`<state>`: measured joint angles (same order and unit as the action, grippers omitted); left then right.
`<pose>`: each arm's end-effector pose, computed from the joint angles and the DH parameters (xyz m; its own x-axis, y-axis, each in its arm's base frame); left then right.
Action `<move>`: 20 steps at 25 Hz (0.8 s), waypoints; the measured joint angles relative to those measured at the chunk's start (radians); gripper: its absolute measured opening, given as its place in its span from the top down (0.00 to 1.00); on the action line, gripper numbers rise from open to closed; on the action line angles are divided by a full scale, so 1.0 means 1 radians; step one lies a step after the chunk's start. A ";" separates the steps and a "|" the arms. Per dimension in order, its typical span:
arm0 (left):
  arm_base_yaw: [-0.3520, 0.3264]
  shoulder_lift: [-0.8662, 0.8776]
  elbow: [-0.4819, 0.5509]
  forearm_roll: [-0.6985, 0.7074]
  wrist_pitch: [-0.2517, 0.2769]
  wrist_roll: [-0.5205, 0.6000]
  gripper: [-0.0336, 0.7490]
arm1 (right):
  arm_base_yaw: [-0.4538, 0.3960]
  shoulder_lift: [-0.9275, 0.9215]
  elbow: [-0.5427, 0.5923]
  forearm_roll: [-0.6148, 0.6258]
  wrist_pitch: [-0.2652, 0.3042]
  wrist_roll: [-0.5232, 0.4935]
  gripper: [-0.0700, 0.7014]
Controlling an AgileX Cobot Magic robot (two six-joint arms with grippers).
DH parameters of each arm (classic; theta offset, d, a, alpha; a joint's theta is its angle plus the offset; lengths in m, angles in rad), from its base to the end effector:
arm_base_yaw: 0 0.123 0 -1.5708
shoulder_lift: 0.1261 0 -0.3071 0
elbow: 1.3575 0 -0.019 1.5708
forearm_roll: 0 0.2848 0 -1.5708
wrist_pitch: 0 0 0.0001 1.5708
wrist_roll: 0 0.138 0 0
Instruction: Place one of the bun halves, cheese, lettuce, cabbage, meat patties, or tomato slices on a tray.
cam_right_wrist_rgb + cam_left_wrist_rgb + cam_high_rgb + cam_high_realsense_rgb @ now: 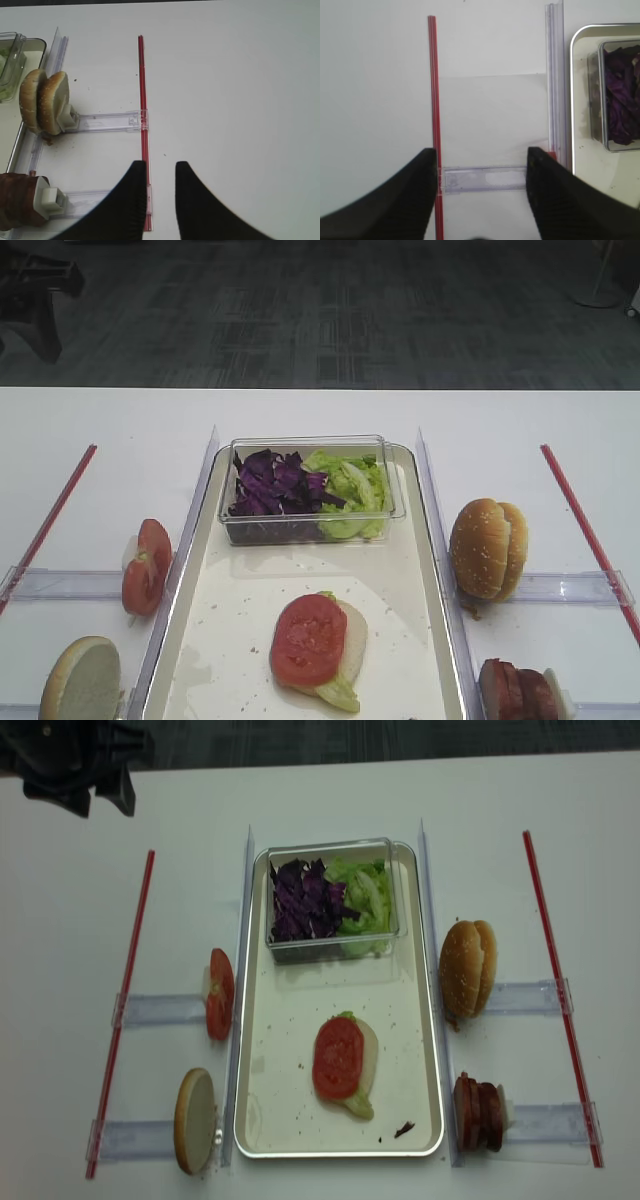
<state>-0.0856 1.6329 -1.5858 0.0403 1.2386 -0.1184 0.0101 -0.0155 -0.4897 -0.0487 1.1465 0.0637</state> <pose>0.3904 -0.0282 0.3266 -0.9304 -0.0255 -0.3657 -0.0263 0.9997 -0.0030 0.0377 -0.0057 0.2591 -0.5241 0.0383 -0.8508 0.0506 0.9986 0.0138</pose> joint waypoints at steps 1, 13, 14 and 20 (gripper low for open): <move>0.000 -0.005 0.000 0.000 0.000 0.000 0.49 | 0.000 0.000 0.000 0.000 0.000 0.000 0.66; 0.000 -0.090 0.099 0.003 0.004 0.004 0.49 | 0.000 0.000 0.000 0.000 0.000 0.004 0.66; 0.000 -0.097 0.116 0.014 0.004 -0.001 0.49 | 0.000 0.000 0.000 0.000 0.002 0.004 0.66; 0.001 -0.142 0.177 0.091 0.005 -0.012 0.49 | 0.000 0.000 0.000 0.000 0.003 0.004 0.66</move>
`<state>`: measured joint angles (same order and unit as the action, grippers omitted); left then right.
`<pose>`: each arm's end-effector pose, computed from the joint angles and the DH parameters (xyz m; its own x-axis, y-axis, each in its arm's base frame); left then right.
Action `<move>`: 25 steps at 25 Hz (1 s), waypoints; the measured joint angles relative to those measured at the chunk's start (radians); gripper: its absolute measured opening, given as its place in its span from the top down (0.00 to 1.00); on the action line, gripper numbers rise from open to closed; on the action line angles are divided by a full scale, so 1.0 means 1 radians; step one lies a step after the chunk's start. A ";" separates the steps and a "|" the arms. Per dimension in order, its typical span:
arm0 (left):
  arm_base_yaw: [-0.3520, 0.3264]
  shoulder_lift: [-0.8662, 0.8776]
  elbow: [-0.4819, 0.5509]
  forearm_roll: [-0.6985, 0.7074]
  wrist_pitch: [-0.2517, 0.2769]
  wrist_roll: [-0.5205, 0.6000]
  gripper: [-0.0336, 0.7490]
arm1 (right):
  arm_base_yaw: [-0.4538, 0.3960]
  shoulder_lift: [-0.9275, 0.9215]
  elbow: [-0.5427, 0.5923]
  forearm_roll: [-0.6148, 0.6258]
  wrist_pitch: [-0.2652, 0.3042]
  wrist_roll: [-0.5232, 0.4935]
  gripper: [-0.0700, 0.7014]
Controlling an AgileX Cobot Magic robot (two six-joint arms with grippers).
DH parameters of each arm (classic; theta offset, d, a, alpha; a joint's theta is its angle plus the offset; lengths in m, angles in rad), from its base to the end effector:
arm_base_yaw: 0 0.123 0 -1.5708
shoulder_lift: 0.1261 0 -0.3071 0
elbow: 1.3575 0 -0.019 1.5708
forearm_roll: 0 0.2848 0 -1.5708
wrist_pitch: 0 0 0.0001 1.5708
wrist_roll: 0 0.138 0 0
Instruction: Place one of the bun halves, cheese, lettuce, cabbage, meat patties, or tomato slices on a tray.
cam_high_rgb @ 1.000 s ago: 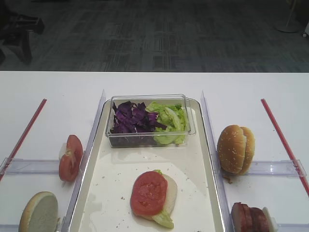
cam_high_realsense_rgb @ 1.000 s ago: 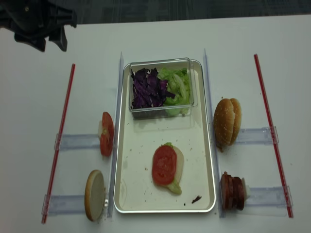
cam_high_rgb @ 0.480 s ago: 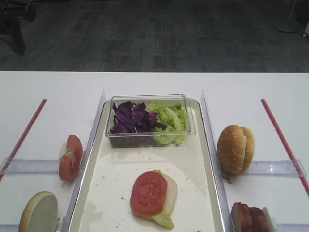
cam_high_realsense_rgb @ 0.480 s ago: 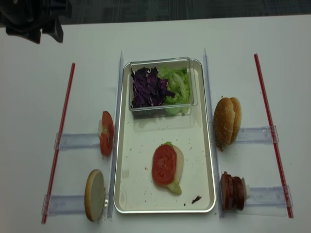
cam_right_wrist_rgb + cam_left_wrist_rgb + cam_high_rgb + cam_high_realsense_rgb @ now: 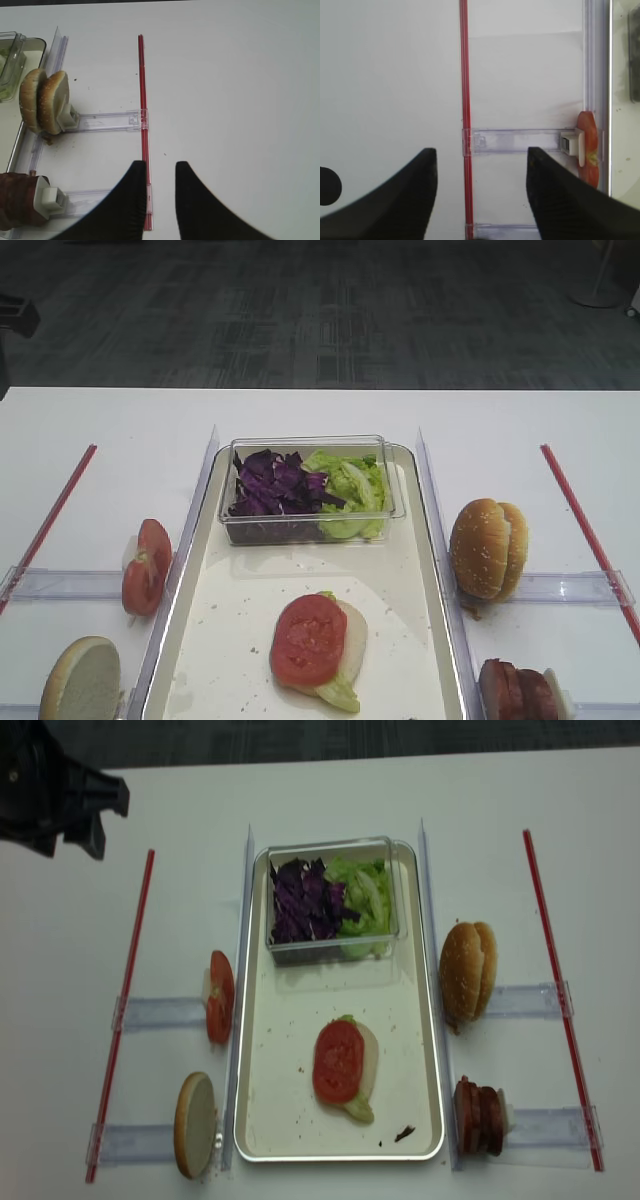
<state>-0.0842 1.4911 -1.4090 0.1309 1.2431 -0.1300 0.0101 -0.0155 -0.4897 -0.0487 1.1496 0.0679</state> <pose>0.3441 -0.0119 0.3209 -0.9411 -0.0078 -0.3381 -0.0396 0.9954 0.0874 0.0375 -0.0058 0.2587 -0.5265 0.0426 -0.8491 0.0529 0.9984 0.0173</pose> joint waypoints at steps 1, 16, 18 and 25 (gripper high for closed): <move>0.000 -0.008 0.008 -0.002 0.000 0.000 0.49 | 0.000 0.000 0.000 0.000 0.000 0.000 0.66; 0.001 -0.183 0.148 -0.012 0.002 0.000 0.49 | 0.000 0.000 0.000 0.000 0.000 0.000 0.66; 0.001 -0.222 0.174 -0.012 0.002 0.002 0.49 | 0.000 0.000 0.000 0.000 0.000 0.000 0.66; 0.001 -0.353 0.258 -0.010 0.004 0.005 0.49 | 0.000 0.000 0.000 0.000 0.000 0.000 0.66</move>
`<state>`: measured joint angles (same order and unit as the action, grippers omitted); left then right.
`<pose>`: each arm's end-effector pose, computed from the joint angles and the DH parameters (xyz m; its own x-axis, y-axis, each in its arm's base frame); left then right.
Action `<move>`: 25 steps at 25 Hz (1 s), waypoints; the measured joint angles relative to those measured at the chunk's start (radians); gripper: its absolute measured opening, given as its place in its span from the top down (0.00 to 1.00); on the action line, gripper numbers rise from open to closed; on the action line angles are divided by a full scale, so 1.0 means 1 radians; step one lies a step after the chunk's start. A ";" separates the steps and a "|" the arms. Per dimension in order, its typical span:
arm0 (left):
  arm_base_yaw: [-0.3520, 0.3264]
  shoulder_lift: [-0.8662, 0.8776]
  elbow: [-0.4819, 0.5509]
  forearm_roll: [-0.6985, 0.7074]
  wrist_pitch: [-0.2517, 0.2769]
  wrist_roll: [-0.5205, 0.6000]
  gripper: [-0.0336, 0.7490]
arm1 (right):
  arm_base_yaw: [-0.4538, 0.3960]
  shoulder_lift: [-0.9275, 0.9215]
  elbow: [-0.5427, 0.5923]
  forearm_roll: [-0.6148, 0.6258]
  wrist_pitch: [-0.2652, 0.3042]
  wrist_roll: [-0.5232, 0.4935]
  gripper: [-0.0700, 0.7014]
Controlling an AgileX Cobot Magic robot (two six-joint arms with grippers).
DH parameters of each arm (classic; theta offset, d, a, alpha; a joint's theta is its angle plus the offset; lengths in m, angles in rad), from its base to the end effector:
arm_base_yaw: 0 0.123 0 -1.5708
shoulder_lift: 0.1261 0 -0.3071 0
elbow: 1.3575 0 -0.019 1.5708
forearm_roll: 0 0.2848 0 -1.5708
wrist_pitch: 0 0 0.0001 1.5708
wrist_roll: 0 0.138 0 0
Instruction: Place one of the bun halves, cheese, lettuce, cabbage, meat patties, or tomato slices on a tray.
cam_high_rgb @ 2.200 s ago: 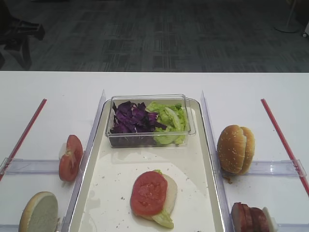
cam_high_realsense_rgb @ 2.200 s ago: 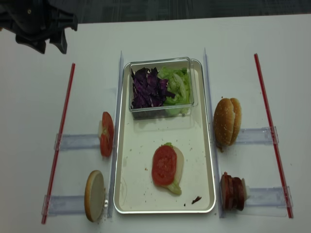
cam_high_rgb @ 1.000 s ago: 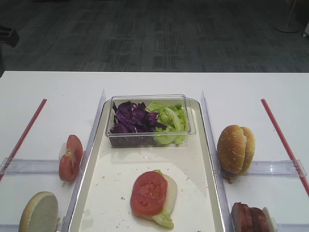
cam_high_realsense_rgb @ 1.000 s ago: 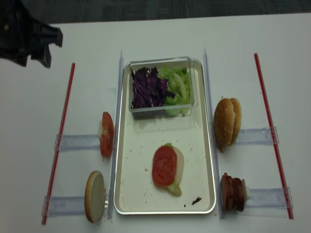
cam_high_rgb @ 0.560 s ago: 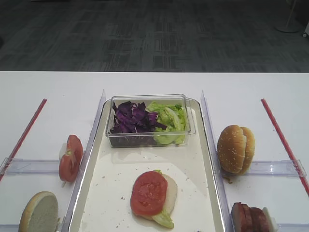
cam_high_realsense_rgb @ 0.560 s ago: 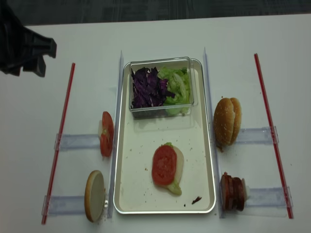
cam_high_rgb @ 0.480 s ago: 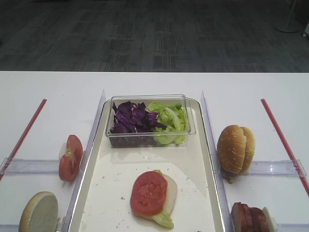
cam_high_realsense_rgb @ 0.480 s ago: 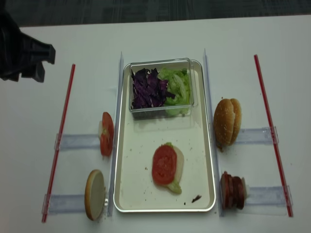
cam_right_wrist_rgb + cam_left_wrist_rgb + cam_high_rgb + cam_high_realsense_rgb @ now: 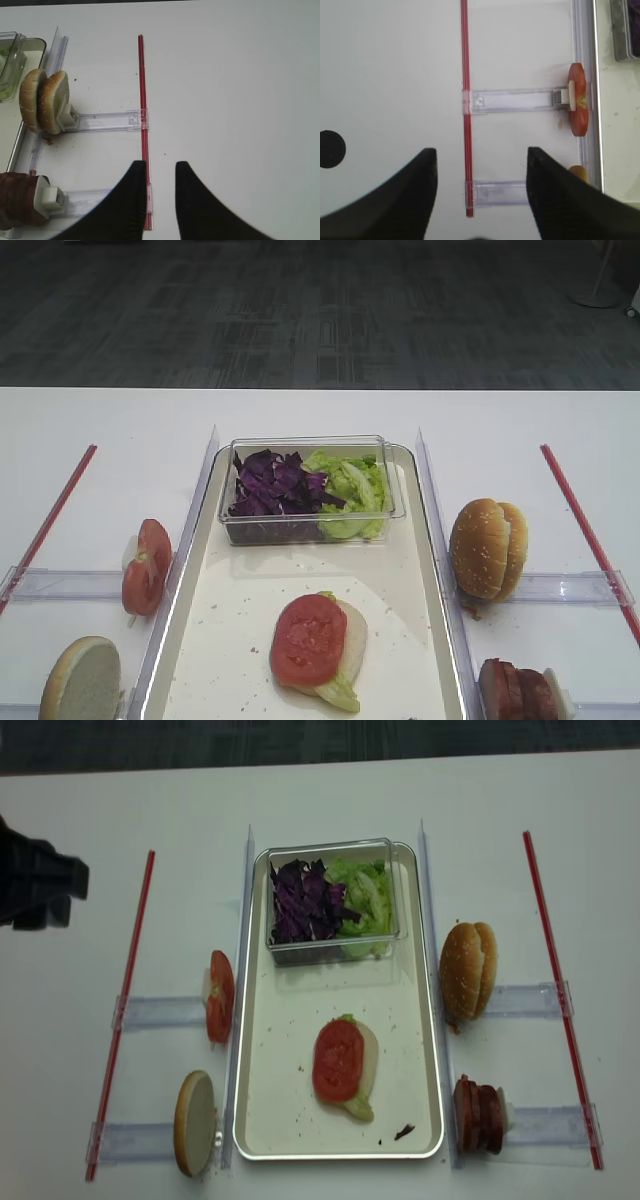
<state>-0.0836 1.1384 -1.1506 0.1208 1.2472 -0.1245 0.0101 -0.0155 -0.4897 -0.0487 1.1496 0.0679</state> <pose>0.2458 -0.0048 0.3380 -0.9075 -0.0095 -0.4199 -0.0420 0.9968 0.0683 0.0375 -0.0058 0.2587 -0.5265 0.0426 -0.8491 0.0529 0.9984 0.0173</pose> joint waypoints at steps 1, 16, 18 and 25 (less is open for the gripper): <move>0.000 -0.019 0.014 -0.002 0.000 0.000 0.49 | 0.000 0.000 0.000 0.000 0.000 0.000 0.66; 0.000 -0.342 0.269 -0.004 0.004 0.004 0.49 | 0.000 0.000 0.000 0.000 0.000 0.000 0.66; 0.000 -0.392 0.303 -0.014 0.008 0.004 0.49 | 0.000 0.000 0.000 0.000 0.000 0.000 0.66; 0.000 -0.527 0.387 -0.048 0.010 0.004 0.49 | 0.000 0.000 0.000 0.000 0.000 0.000 0.66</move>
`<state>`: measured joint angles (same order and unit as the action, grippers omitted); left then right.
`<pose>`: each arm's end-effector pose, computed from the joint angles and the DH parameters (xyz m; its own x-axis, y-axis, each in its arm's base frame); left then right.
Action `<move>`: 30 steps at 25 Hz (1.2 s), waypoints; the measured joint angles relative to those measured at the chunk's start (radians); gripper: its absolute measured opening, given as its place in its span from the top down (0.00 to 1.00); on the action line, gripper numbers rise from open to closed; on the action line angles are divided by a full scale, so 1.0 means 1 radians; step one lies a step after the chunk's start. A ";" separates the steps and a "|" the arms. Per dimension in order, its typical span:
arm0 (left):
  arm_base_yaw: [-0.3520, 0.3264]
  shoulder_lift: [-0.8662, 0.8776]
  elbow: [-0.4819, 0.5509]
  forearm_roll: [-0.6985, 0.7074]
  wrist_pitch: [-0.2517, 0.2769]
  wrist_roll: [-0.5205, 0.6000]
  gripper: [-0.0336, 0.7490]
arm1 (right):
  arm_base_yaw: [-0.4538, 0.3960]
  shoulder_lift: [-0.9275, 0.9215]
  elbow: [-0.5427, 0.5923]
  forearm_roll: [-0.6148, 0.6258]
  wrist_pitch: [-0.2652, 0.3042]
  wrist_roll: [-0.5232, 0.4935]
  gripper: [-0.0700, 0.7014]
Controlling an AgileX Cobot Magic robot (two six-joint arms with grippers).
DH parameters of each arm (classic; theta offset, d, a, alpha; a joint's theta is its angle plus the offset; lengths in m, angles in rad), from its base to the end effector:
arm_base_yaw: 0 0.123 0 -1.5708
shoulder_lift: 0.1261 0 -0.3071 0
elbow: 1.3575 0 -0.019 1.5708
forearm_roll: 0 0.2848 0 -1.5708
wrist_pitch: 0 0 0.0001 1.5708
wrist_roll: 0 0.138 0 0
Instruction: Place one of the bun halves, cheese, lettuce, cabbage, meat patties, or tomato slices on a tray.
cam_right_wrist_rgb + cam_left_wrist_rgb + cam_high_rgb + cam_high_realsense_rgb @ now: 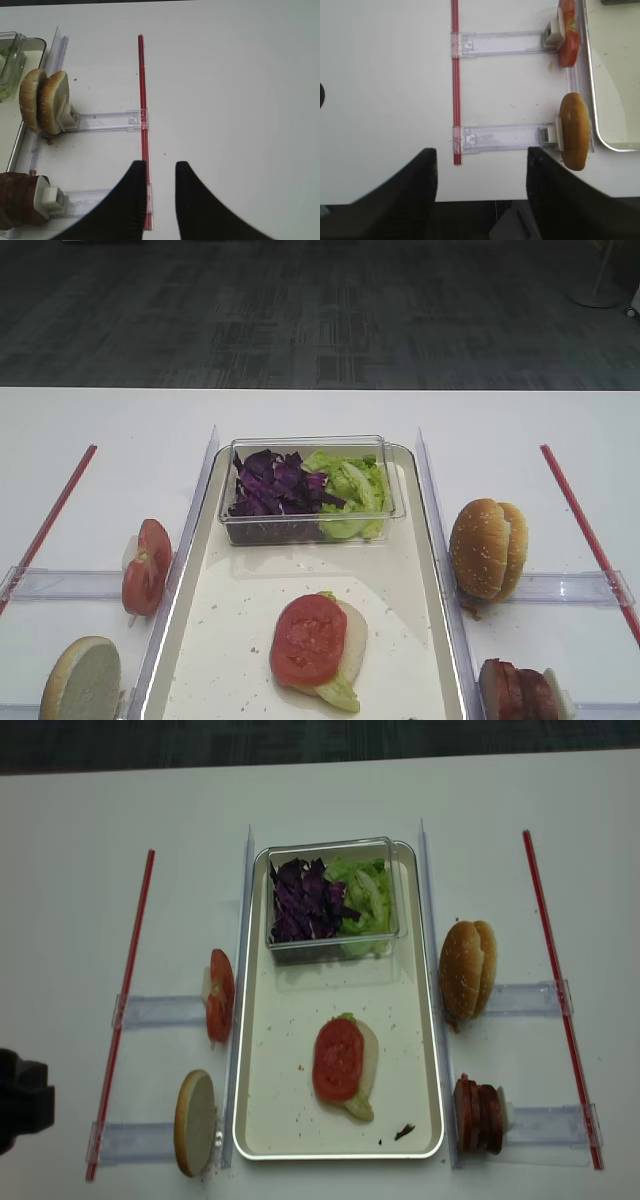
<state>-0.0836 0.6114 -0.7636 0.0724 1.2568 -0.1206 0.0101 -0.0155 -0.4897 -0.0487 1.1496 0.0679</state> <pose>0.1176 -0.0003 0.2984 -0.8479 -0.0271 -0.5294 -0.0361 0.9993 0.0066 0.0375 -0.0058 0.2587 -0.5265 0.0426 -0.8491 0.0529 0.9984 0.0173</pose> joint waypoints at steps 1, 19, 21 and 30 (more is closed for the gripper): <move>0.000 -0.015 0.008 -0.002 0.002 0.002 0.49 | 0.000 0.000 0.000 0.000 0.000 0.000 0.66; 0.004 -0.240 0.161 -0.027 0.006 0.004 0.49 | 0.000 0.000 0.000 0.000 0.000 0.000 0.66; 0.004 -0.244 0.173 -0.027 0.006 0.004 0.49 | 0.000 0.000 0.000 0.000 0.000 0.000 0.66; 0.004 -0.331 0.221 0.004 0.006 0.008 0.49 | 0.000 0.000 0.000 0.000 0.000 -0.002 0.66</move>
<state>-0.0796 0.2806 -0.5422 0.0759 1.2630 -0.1129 0.0101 -0.0155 -0.4897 -0.0487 1.1496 0.0661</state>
